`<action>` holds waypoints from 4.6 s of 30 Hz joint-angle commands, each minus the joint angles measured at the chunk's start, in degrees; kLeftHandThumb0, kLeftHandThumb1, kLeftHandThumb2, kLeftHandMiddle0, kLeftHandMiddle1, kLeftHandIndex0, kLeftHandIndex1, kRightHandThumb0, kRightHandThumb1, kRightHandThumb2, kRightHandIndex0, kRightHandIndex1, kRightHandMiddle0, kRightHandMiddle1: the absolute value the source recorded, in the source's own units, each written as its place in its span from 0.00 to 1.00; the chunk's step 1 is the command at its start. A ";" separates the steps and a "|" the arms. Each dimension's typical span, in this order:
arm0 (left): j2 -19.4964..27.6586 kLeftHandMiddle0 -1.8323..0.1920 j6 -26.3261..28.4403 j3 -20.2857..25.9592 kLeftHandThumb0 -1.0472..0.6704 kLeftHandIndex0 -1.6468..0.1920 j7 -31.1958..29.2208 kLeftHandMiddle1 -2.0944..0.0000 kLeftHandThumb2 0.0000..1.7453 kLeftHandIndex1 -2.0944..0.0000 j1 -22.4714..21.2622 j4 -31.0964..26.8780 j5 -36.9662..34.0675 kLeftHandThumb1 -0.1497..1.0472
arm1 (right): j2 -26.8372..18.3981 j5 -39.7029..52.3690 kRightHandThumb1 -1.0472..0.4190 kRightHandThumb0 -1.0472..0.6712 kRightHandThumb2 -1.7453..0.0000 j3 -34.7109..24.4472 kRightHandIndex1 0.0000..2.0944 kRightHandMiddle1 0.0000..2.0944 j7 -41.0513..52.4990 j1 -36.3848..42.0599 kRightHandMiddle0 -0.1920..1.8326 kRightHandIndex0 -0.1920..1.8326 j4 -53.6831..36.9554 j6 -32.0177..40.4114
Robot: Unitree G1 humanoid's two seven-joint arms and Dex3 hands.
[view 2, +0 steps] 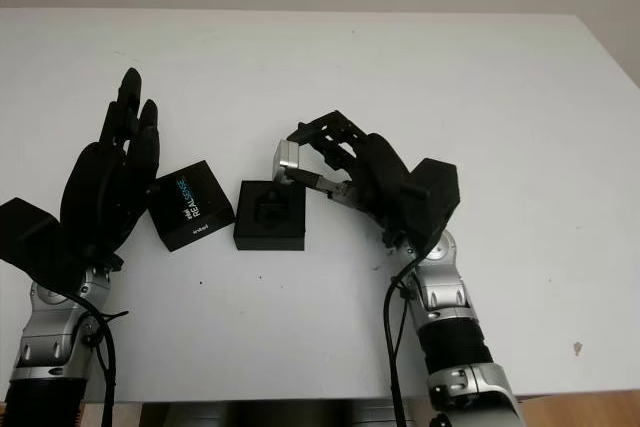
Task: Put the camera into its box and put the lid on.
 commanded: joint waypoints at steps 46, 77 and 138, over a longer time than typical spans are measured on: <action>-1.02 1.00 0.63 -0.43 0.19 1.00 0.92 0.98 0.33 0.98 1.45 -1.70 0.14 1.00 | 5.70 -3.02 0.01 0.31 0.97 3.25 0.02 0.83 -0.98 1.98 0.23 0.21 5.44 -0.11; -1.29 1.00 0.49 -0.40 0.19 0.99 1.12 0.98 0.33 0.97 1.56 -1.97 0.34 1.00 | -2.96 -17.33 0.01 0.28 0.97 8.70 0.01 0.84 -1.66 4.10 0.24 0.19 2.16 -12.70; 5.72 0.85 -6.18 1.29 0.22 0.84 9.29 0.96 0.11 0.93 4.89 -9.91 18.54 1.00 | -8.47 -7.78 0.00 0.22 0.82 -3.51 0.04 0.05 -10.28 12.13 0.11 0.10 -26.17 4.95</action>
